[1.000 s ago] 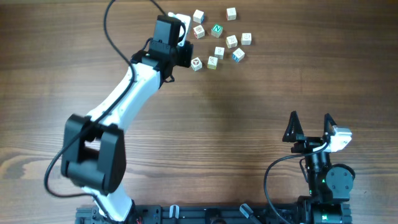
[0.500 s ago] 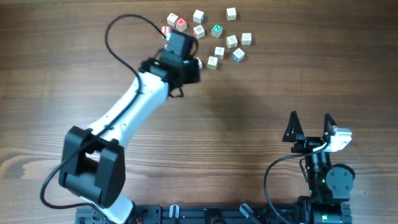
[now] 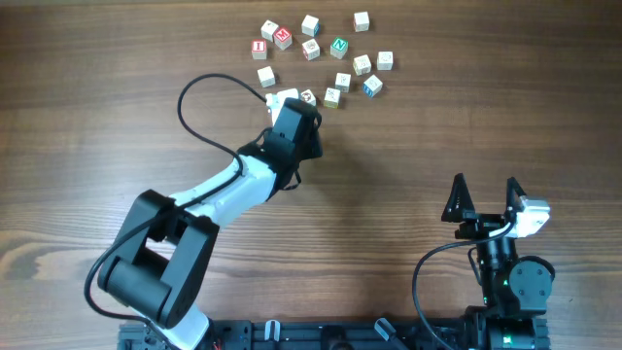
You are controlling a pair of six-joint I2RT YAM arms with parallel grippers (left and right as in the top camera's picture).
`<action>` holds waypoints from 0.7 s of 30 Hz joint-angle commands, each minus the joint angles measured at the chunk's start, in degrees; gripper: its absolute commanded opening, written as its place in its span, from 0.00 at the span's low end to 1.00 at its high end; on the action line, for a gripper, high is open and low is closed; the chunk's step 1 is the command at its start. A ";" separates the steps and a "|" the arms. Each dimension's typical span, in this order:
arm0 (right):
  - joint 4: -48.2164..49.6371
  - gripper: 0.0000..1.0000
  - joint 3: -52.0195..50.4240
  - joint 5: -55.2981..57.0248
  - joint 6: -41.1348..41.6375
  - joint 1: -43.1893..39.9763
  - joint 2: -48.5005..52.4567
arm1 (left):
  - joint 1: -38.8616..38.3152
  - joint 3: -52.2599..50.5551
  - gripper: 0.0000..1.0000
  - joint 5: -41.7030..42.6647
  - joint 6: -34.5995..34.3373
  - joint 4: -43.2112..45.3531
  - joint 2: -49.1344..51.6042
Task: Form a horizontal line
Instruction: 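Lift the red A block and carry it toward the front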
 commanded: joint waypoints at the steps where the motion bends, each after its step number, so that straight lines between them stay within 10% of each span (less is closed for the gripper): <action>1: 0.11 1.00 -0.07 -0.76 -0.74 -0.39 -0.46 | -0.15 -1.25 0.18 -1.14 -0.63 1.66 3.13; 21: 0.09 1.00 -0.07 -0.76 -0.74 -0.39 -0.46 | -1.53 -1.25 0.18 -2.01 8.61 5.35 6.62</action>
